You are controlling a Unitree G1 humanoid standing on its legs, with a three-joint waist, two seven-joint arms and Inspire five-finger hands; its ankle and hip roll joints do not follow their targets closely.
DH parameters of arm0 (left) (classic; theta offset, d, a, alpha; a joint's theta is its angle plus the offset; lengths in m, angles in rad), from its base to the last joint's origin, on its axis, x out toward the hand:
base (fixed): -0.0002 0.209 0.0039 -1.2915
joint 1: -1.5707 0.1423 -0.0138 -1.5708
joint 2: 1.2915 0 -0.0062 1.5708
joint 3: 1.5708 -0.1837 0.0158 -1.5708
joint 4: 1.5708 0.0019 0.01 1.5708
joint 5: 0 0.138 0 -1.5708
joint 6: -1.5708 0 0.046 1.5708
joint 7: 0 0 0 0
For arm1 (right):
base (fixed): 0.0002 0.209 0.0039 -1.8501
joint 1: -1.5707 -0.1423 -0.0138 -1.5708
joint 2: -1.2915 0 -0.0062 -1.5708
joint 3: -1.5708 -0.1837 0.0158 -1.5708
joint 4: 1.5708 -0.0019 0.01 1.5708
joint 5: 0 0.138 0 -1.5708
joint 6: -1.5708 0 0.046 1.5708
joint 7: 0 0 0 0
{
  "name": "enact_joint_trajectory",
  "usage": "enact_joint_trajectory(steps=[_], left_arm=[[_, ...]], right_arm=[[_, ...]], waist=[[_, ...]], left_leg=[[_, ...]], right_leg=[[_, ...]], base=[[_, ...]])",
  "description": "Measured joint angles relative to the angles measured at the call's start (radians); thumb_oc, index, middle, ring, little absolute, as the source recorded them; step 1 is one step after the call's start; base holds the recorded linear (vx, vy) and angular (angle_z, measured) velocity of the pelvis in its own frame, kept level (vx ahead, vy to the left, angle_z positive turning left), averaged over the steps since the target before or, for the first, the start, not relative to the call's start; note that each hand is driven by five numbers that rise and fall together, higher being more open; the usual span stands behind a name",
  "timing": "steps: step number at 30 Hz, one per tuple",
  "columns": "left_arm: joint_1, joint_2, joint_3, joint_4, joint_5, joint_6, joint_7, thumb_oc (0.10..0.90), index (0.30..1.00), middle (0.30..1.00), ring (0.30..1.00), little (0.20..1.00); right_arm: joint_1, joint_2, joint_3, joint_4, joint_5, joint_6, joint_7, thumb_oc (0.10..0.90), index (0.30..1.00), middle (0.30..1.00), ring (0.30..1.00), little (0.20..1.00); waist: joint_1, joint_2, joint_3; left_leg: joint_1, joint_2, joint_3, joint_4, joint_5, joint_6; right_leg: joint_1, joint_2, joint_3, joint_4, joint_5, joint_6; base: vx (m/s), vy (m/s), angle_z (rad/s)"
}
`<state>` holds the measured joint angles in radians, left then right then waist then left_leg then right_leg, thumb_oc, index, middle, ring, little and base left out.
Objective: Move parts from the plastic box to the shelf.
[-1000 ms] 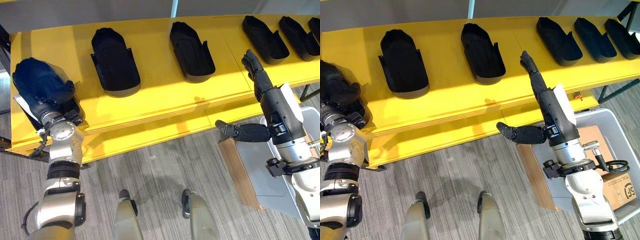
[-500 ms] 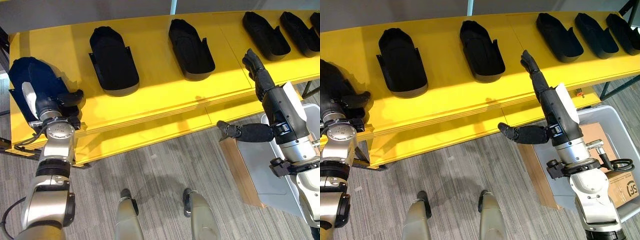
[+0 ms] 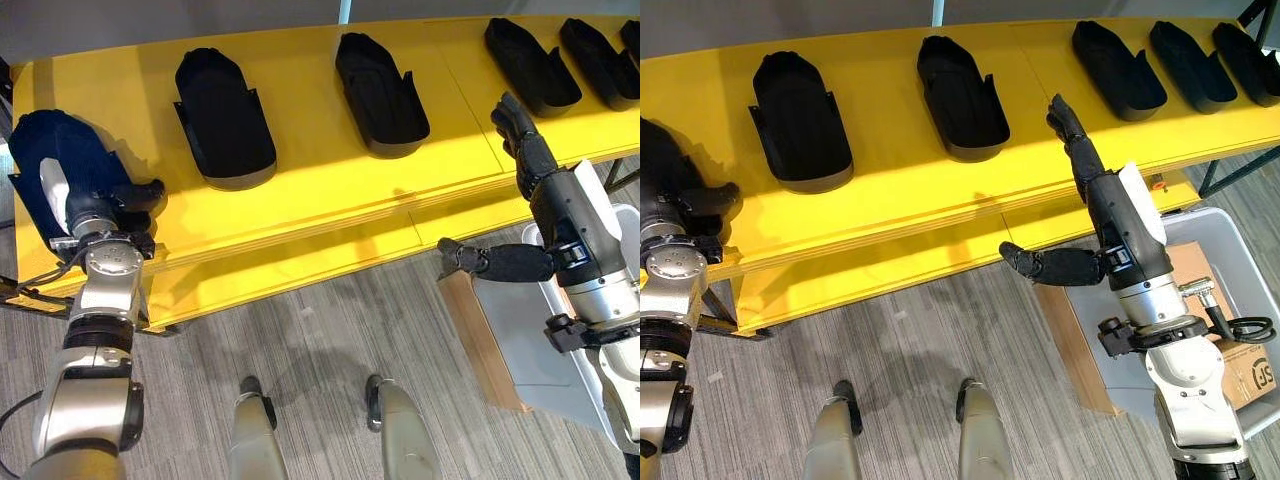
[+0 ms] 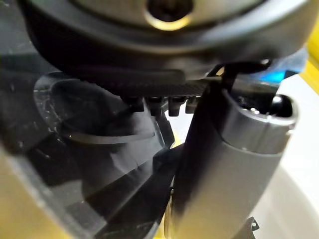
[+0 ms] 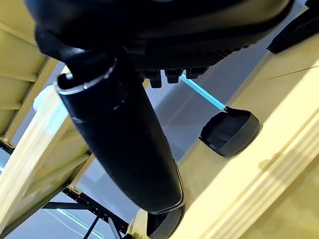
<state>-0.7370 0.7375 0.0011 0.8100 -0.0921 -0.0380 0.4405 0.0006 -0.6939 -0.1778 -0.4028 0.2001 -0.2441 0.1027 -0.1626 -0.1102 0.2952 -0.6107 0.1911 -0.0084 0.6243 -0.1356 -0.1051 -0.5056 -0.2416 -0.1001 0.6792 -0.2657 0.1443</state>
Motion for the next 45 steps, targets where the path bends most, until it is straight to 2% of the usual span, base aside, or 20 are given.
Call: enact_joint_trajectory(steps=[7,17,24,45], left_arm=[[0.001,0.043,-0.057,0.006,0.074,0.007,-0.028,0.9,1.0,1.0,1.0,1.0],[0.011,0.066,-0.09,-0.015,0.219,-0.008,-0.081,0.9,1.0,1.0,1.0,1.0],[0.016,0.073,-0.094,-0.038,0.235,-0.013,-0.097,0.9,1.0,1.0,1.0,1.0],[0.058,0.072,-0.09,-0.069,0.228,-0.035,-0.122,0.9,1.0,1.0,1.0,1.0]], right_arm=[[0.001,0.0,0.0,-0.005,0.0,0.0,0.0,0.9,1.0,1.0,1.0,1.0],[0.024,0.0,-0.003,-0.009,0.0,0.0,0.006,0.9,1.0,1.0,1.0,1.0],[0.041,0.0,-0.032,-0.018,0.0,0.0,0.024,0.9,1.0,1.0,1.0,1.0],[0.04,0.001,-0.038,-0.025,0.0,0.0,0.03,0.9,1.0,1.0,1.0,1.0]], waist=[[0.0,0.0,0.0],[0.002,0.001,0.001],[0.003,0.009,0.015],[0.002,0.009,0.015]], left_leg=[[0.0,0.0,0.0,0.002,0.0,0.0],[-0.003,0.0,-0.001,0.0,0.0,0.0],[-0.011,0.0,-0.004,0.01,0.0,0.0],[-0.022,0.0,-0.007,0.018,-0.002,0.002]], right_leg=[[-0.001,0.0,0.001,0.003,0.0,0.0],[-0.004,0.0,0.001,0.005,0.0,0.0],[-0.009,0.0,0.0,0.011,0.0,0.0],[-0.016,0.001,0.0,0.014,0.0,0.0]], base=[[0.0,0.0,0.0],[0.0,0.0,0.0],[0.0,0.0,0.0],[0.0,0.0,0.0]])
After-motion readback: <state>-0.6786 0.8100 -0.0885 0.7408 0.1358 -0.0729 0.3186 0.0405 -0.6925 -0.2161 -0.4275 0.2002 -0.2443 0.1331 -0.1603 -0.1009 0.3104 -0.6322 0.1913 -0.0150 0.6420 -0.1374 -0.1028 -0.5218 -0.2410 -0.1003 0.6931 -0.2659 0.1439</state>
